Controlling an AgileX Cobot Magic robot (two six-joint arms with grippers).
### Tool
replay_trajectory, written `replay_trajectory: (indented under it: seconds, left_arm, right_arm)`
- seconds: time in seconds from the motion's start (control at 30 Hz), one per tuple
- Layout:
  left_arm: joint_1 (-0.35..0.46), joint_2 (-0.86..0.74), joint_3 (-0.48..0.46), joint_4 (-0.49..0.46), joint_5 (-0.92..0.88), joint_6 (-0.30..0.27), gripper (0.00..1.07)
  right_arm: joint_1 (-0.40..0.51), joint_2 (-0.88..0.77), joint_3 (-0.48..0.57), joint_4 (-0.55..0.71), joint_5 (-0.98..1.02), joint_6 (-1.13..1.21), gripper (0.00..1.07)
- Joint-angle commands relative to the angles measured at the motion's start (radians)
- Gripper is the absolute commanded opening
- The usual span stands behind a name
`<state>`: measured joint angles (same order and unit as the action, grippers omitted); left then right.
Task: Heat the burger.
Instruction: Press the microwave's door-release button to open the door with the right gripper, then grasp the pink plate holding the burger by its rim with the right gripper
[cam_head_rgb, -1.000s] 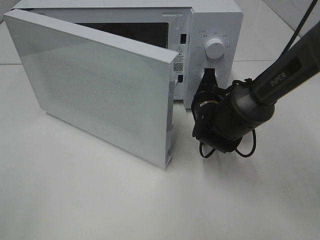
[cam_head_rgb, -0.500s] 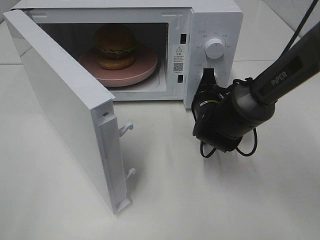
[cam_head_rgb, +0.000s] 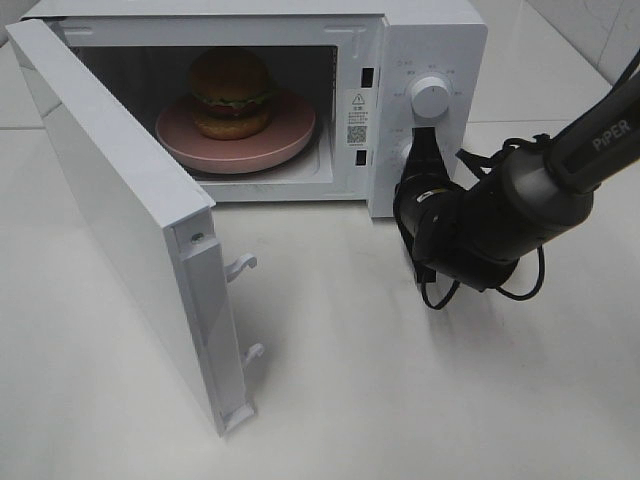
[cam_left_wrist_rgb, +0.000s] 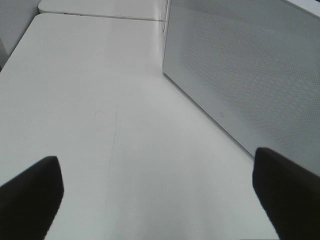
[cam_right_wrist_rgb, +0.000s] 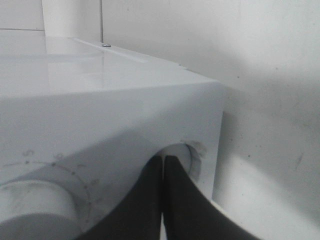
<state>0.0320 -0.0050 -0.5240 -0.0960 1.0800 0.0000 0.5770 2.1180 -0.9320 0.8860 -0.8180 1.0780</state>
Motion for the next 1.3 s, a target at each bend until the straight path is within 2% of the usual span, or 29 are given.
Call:
replay_trajectory:
  seconds: [0.03,0.6,0.77,0.87,0.93,1.23,1.3]
  left_arm:
    - [0.002,-0.005,0.003,-0.004,-0.012,-0.008,0.97]
    - [0.002,-0.005,0.003,-0.004,-0.012,-0.008,0.97]
    - [0.002,-0.005,0.003,-0.004,-0.012,-0.008,0.97]
    - [0.002,-0.005,0.003,-0.004,-0.012,-0.008,0.97]
    - [0.002,-0.005,0.003,-0.004,-0.012,-0.008,0.97]
    - [0.002,-0.005,0.003,-0.004,-0.012,-0.008,0.97]
    - [0.002,-0.005,0.003,-0.004,-0.012,-0.008,0.97]
  right_arm:
    - [-0.002,-0.048,0.02,-0.043,0.057,-0.035,0.0]
    - [-0.002,-0.231,0.139,-0.013,0.268,-0.311,0.0]
    - [-0.006,-0.318,0.167,-0.014,0.41,-0.562,0.0]
    - [-0.006,-0.329,0.167,-0.014,0.436,-0.61,0.0]
    - [-0.006,-0.366,0.167,-0.015,0.53,-0.791,0.0]
    - [-0.006,-0.425,0.167,-0.023,0.68,-1.027,0.0]
    - [-0.032,-0.458,0.167,-0.034,0.784,-1.131,0.0]
